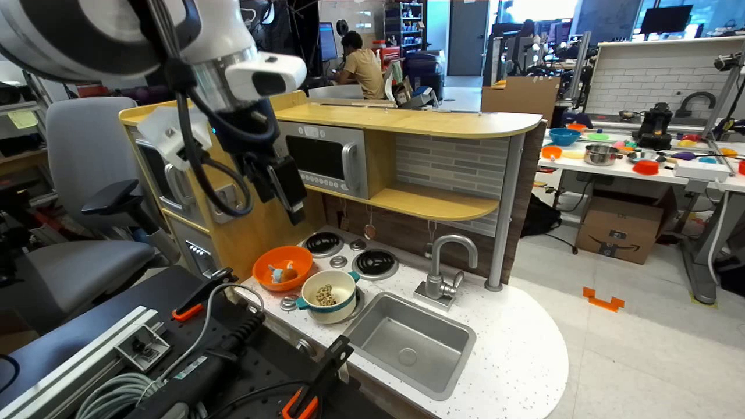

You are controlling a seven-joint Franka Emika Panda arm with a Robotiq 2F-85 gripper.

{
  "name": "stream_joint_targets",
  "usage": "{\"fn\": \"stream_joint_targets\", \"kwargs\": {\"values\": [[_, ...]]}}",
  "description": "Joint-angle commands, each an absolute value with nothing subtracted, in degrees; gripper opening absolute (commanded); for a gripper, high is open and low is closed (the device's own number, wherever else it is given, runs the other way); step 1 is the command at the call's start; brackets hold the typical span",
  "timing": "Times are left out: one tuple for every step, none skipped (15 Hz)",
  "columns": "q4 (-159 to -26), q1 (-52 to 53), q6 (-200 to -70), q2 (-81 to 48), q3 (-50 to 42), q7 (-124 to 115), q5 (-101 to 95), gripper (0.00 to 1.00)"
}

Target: Remove the toy from the pot and put it in the sink.

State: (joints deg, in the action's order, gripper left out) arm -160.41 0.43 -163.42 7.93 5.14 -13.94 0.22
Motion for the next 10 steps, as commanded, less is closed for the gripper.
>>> {"fn": "stream_joint_targets", "kwargs": {"values": [[-158.86,0.71,-172.58,-3.97,4.83,-12.87,-0.57,1.00],[-157.98,1.08,-174.16,-7.16,4.55,-12.61,-0.80,1.00],[-156.93,1.57,-175.76,-10.29,4.09,-12.51,-1.40,1.00],[-155.70,2.20,-176.93,-13.26,3.84,-11.47,-0.90,1.00],[-154.45,2.78,-177.86,-15.95,3.55,-10.92,-0.62,1.00],[-152.97,2.86,-178.27,-18.49,3.90,-9.91,0.17,1.00],[-151.22,3.16,-178.30,-21.01,3.85,-9.36,0.34,1.00],[-149.53,3.54,-178.27,-23.14,3.62,-8.95,0.31,1.00],[-147.50,4.09,-177.97,-25.47,3.28,-8.53,0.09,1.00],[-145.48,4.92,-177.59,-27.59,2.58,-8.26,-0.20,1.00]]}}
